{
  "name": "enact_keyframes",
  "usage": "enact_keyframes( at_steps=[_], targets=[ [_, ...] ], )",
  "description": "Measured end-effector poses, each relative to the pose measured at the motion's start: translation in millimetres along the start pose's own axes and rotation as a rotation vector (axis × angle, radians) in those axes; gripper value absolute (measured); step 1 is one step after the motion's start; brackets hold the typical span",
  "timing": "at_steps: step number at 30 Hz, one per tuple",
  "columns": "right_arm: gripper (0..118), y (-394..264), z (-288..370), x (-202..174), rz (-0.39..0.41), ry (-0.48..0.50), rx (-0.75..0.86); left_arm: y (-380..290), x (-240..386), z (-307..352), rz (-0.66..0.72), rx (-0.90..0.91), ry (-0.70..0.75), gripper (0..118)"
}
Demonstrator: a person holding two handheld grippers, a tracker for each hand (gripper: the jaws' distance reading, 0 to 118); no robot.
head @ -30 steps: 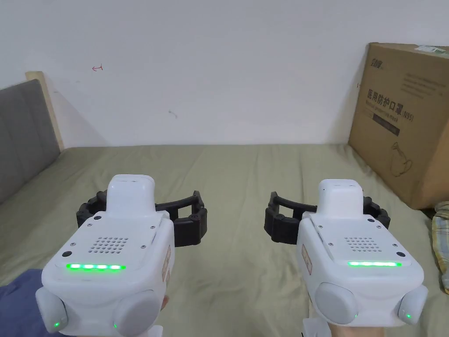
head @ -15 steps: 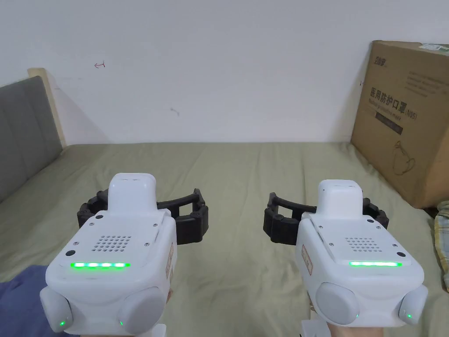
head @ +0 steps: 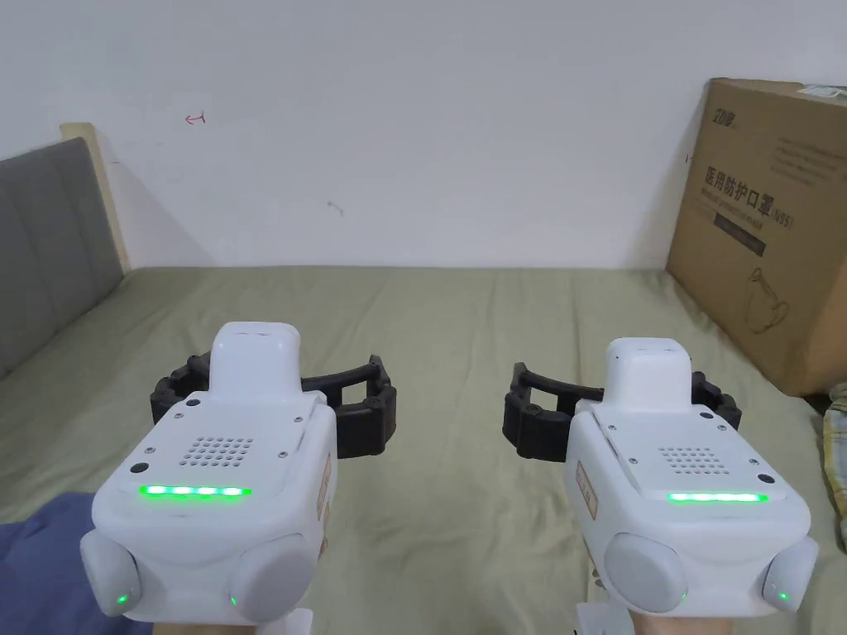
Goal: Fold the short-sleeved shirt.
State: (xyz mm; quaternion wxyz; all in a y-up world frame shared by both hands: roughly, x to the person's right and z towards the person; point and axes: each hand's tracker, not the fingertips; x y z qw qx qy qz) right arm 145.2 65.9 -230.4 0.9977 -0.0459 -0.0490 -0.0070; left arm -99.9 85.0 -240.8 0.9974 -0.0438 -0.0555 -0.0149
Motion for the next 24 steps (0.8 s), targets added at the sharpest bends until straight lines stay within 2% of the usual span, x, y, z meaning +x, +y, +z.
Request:
enact_keyframes(
  at_steps=[10,15,24],
  targets=[
    [118,0.6,-0.3,0.7,0.027,-0.014,-0.013,4.6,-2.9,1.3,-0.011,0.007,0.013,117],
    [118,0.0,0.7,3.5,-0.006,-0.012,-0.019,3.5,-5.9,0.9,0.000,-0.013,0.009,117],
    [118,8.1,-2.7,4.8,-0.010,-0.013,-0.019,9.4,-5.4,-2.3,-0.043,-0.007,0.000,117]
  ],
)
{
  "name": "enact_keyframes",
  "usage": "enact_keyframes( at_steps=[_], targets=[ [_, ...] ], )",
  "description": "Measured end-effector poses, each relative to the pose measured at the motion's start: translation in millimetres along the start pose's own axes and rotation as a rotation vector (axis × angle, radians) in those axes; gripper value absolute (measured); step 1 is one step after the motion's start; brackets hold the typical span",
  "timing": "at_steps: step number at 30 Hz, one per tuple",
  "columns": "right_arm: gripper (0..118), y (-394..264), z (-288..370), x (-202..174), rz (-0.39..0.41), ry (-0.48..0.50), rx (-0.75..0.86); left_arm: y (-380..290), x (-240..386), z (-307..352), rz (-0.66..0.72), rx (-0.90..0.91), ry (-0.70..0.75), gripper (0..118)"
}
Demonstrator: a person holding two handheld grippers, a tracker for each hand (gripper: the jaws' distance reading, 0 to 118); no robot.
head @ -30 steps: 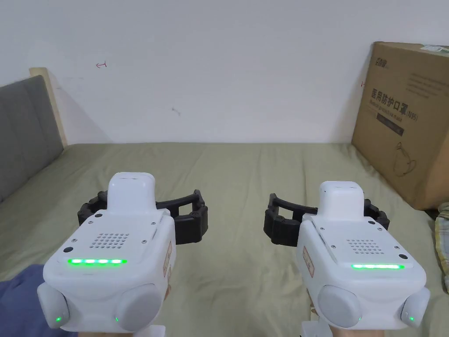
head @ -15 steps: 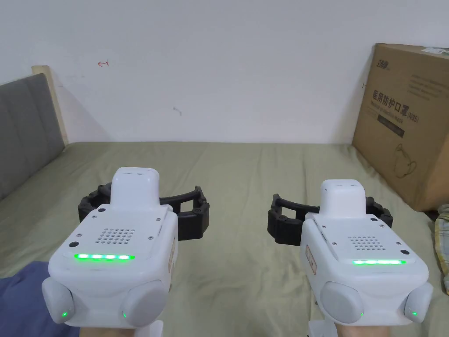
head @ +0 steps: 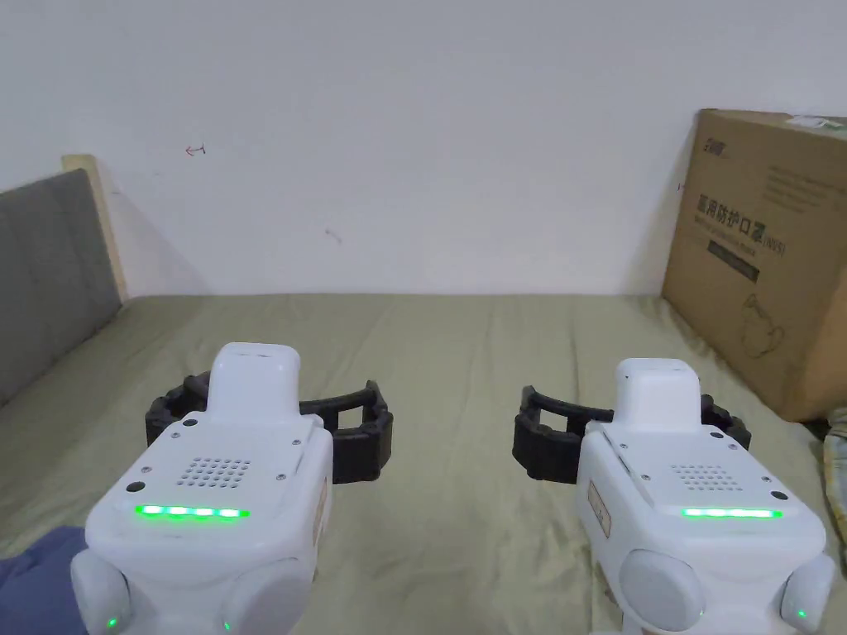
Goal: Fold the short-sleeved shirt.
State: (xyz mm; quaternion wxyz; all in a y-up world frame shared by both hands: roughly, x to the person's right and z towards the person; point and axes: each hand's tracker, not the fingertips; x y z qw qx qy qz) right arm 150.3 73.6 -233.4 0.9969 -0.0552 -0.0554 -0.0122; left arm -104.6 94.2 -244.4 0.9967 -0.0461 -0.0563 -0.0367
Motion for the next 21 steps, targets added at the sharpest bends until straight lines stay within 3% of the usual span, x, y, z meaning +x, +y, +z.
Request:
enact_keyframes(
  at_steps=[8,14,21],
  targets=[
    [118,6.6,1.6,4.2,-0.033,0.010,0.013,6.1,1.9,0.7,-0.004,0.020,-0.011,117],
    [118,8.2,3.5,1.0,0.009,0.003,0.026,3.2,3.1,3.1,-0.015,0.011,-0.012,117],
    [118,4.9,6.4,-0.8,-0.016,0.004,0.027,2.7,3.7,7.1,-0.002,0.023,-0.015,117]
  ],
)
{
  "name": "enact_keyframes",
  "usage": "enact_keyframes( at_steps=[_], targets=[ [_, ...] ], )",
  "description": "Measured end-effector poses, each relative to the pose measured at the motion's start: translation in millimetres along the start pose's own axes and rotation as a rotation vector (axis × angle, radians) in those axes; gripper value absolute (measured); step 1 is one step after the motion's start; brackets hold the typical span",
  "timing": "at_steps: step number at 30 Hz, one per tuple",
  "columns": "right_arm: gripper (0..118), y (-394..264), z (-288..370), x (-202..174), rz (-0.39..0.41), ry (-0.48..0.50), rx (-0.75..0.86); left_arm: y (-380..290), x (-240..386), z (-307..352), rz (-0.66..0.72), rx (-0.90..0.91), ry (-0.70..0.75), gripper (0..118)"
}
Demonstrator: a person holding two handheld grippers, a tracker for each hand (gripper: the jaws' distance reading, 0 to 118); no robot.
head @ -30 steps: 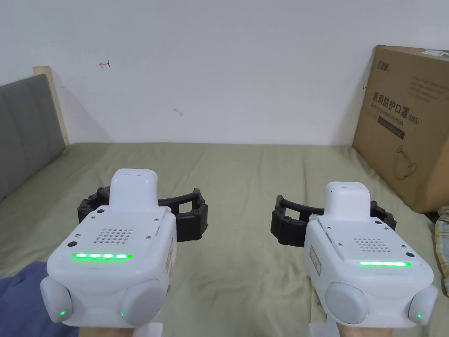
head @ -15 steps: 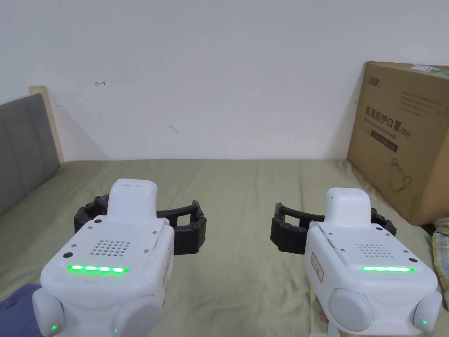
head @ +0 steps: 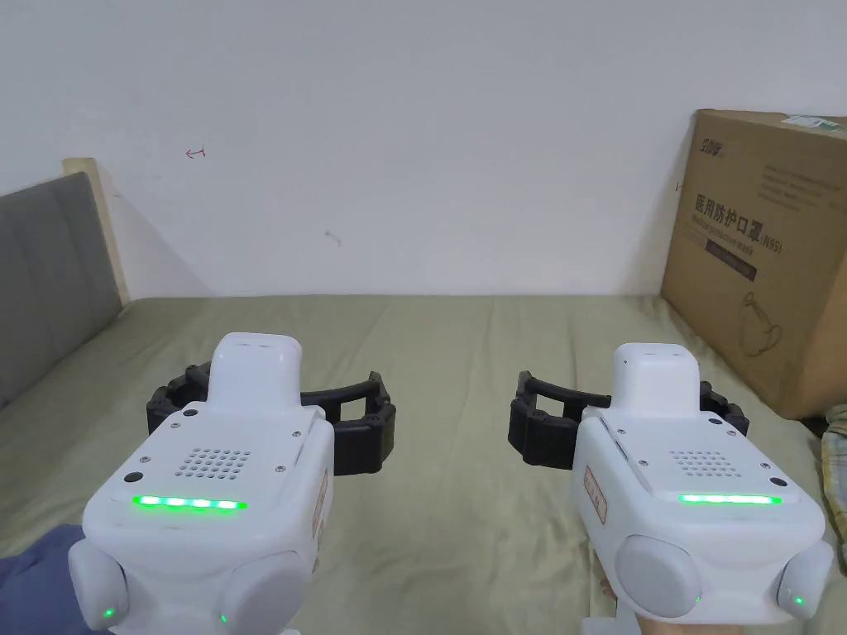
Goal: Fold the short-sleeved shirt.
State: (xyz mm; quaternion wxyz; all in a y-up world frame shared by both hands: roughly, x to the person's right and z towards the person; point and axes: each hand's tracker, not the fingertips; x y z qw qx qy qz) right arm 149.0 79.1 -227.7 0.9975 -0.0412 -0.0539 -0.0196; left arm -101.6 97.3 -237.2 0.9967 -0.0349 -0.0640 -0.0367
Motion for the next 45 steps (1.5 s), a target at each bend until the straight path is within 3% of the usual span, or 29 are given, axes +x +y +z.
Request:
enact_keyframes(
  at_steps=[18,30,38,39,40,41,42,43,44,45],
  targets=[
    [118,-4.6,4.6,-1.1,0.020,-0.010,-0.017,-4.2,5.4,7.8,-0.055,0.004,0.040,117],
    [118,-3.2,5.1,-6.5,0.063,-0.022,-0.008,-3.5,1.4,8.7,-0.031,-0.002,0.044,117],
    [118,-5.2,5.5,-7.2,0.050,0.001,-0.009,-2.3,-0.9,9.9,-0.015,-0.007,0.027,115],
    [116,-5.2,6.1,-7.8,0.055,0.004,-0.007,-1.0,-1.2,9.7,-0.006,-0.022,0.025,109],
    [108,-5.2,7.4,-8.6,0.060,0.007,-0.005,-0.7,-2.1,10.3,0.004,-0.026,0.013,96],
    [88,-5.4,9.6,-9.7,0.064,0.009,0.006,-1.6,-3.2,12.1,0.021,-0.007,-0.009,76],
    [48,-5.3,11.0,-11.0,0.063,0.008,0.016,-2.2,-3.0,12.6,0.026,-0.009,-0.004,41],
    [21,-4.6,10.6,-12.3,0.060,-0.001,0.014,-2.0,-1.8,11.4,0.026,-0.012,0.002,18],
    [13,-4.2,8.9,-13.0,0.057,-0.019,0.008,-2.4,-0.4,9.9,0.019,-0.017,0.018,4],
    [11,-4.9,8.1,-12.3,0.051,-0.034,0.007,-3.6,1.0,8.9,0.003,-0.015,0.037,2]
  ],
)
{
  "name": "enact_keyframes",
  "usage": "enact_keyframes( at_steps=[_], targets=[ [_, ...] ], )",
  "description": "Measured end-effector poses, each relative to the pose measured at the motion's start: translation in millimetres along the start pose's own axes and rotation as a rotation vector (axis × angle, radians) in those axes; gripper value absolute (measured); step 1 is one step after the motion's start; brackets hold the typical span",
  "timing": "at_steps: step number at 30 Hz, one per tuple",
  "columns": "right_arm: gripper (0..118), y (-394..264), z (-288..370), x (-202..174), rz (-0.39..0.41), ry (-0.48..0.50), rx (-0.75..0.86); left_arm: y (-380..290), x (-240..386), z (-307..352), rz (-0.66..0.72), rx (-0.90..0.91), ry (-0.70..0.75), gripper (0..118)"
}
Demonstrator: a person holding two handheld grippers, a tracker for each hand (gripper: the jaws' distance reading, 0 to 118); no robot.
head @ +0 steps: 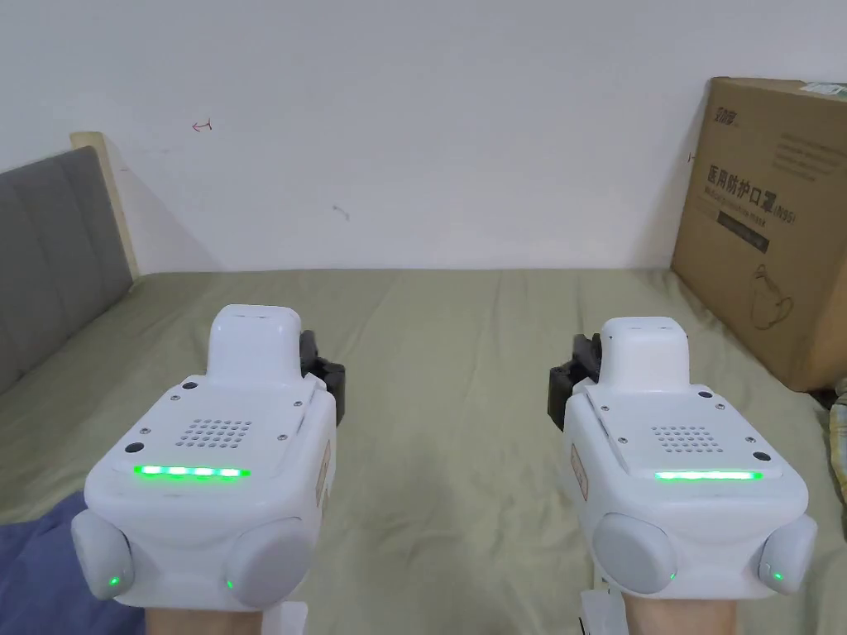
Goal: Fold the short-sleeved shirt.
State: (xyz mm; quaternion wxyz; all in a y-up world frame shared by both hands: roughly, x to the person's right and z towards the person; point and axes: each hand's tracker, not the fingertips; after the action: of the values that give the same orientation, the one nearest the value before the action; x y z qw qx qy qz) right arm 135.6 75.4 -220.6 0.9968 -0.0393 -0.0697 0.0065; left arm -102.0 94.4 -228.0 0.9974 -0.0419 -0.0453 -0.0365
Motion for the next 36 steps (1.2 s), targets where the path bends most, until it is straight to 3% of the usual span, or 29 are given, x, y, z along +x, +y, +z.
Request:
enact_keyframes(
  at_steps=[2,4,12,17,27,32,36],
  targets=[
    [1,-2.8,2.5,3.5,-0.021,0.022,0.017,0.3,0.3,-0.2,0.009,0.008,0.006,0],
    [0,-4.1,2.3,2.9,-0.026,0.019,0.013,1.8,-2.7,-0.2,0.063,0.027,-0.040,0],
    [0,3.5,-4.9,-11.7,-0.028,0.072,0.004,3.7,-21.2,0.3,0.076,-0.002,0.001,0],
    [0,9.9,-17.6,-60.5,-0.022,0.218,0.002,6.7,-68.0,18.3,0.069,-0.003,0.151,0],
    [0,0.3,-19.3,-196.5,0.010,0.541,-0.066,0.2,-175.6,81.9,0.088,-0.054,0.471,0],
    [0,-10.2,-13.6,-225.0,0.042,0.594,-0.098,-15.1,-200.3,82.2,0.097,-0.142,0.527,0],
    [0,-20.0,-20.1,-231.5,0.041,0.602,-0.141,-36.5,-212.9,62.0,0.155,-0.225,0.482,0]
  ],
)
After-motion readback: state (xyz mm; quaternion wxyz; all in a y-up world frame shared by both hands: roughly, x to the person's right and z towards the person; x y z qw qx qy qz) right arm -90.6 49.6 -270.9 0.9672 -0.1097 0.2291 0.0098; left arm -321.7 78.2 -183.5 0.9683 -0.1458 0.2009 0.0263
